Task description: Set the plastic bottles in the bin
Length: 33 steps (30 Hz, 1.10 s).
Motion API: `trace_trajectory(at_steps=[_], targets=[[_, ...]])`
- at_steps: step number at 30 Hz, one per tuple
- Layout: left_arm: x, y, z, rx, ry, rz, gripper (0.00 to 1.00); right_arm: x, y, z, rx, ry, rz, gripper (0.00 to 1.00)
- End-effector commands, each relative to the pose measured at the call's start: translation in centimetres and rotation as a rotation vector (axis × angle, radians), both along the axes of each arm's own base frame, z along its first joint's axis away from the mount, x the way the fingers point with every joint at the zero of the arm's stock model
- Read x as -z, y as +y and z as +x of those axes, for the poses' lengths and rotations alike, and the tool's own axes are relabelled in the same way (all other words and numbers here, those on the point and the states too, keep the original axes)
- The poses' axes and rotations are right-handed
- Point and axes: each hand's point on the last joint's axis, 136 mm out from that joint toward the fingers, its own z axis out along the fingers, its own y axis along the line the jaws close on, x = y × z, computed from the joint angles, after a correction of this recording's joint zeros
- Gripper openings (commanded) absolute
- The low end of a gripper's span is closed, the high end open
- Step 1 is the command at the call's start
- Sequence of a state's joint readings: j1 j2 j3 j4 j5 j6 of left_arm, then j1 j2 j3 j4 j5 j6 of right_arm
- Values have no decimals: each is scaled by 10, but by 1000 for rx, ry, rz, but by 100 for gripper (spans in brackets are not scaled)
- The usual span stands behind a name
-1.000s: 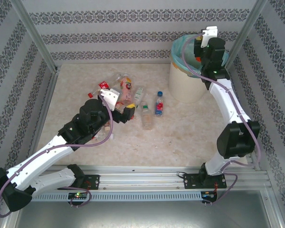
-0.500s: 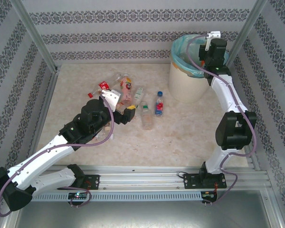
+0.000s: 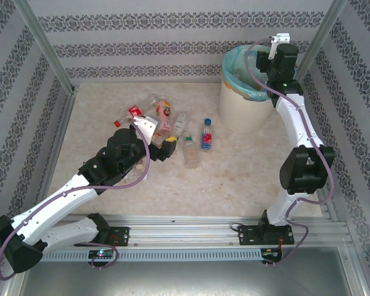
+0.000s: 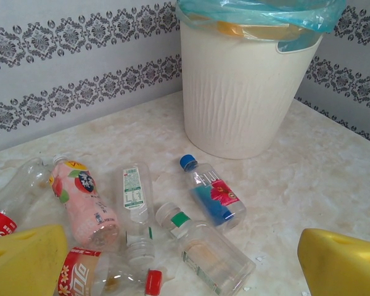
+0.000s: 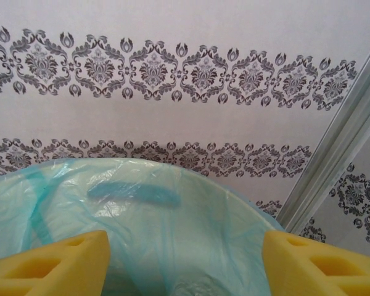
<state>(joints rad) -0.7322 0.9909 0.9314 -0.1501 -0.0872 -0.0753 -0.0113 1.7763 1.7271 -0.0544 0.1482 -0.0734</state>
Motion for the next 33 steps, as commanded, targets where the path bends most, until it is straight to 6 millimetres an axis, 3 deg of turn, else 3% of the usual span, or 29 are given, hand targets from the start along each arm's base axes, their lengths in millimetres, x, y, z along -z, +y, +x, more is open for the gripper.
trace_trajectory(at_steps=[1,6,12,17,21,23,26,30,33], targets=[[1,-1,2,-3,-20,15,96,-5,0,2,-17,-5,32,65],[0,-1,4,-10,-12,20,96,-13,9,0,-42,-14,44,65],[-5,19,15,-118,75,70,92,-72,45,-26,-137,-92,53,65],[2,58,31,-287,250,87,91,-123,89,-83,-252,-198,56,66],[24,89,38,-385,398,49,90,-150,129,-138,-356,-277,53,66],[38,107,43,-435,479,-1,89,-153,154,-167,-426,-302,51,65],[66,123,51,-484,611,-98,86,-140,194,-202,-546,-293,61,65],[113,130,62,-510,777,-177,78,-101,251,-245,-732,-232,83,65],[146,133,69,-534,873,-167,75,-69,282,-271,-824,-175,83,65]])
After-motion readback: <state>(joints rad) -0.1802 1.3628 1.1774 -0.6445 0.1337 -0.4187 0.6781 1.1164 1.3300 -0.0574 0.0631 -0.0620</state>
